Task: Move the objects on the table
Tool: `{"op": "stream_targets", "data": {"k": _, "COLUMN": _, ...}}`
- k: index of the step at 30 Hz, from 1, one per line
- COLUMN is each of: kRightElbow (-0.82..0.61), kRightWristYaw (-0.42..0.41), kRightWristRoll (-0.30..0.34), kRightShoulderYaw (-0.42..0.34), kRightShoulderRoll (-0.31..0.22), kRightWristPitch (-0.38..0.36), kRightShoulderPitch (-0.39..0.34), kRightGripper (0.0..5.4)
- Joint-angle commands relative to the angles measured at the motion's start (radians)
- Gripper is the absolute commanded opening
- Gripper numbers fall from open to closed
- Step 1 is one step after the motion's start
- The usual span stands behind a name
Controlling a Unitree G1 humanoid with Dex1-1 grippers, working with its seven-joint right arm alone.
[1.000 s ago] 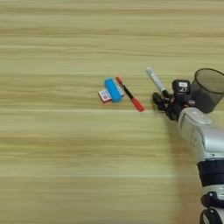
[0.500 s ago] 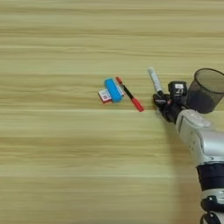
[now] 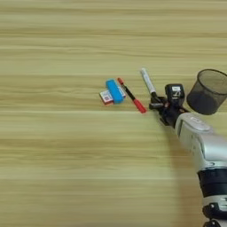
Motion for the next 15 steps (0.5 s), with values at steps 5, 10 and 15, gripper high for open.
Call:
{"op": "stream_targets", "data": {"k": 5, "kRightElbow": -0.083, "kRightWristYaw": 0.023, "kRightWristRoll": 0.012, "kRightShoulderYaw": 0.019, "kRightShoulderRoll": -0.011, "kRightWristPitch": 0.003, "kRightShoulderPitch": -0.032, "kRightGripper": 0.72}}
{"op": "stream_targets", "data": {"k": 10, "kRightElbow": -0.100, "kRightWristYaw": 0.039, "kRightWristRoll": 0.012, "kRightShoulderYaw": 0.032, "kRightShoulderRoll": -0.011, "kRightWristPitch": 0.008, "kRightShoulderPitch": -0.024, "kRightGripper": 0.72}}
{"op": "stream_targets", "data": {"k": 15, "kRightElbow": -0.102, "kRightWristYaw": 0.040, "kRightWristRoll": 0.010, "kRightShoulderYaw": 0.029, "kRightShoulderRoll": -0.011, "kRightWristPitch": 0.011, "kRightShoulderPitch": -0.022, "kRightGripper": 0.72}}
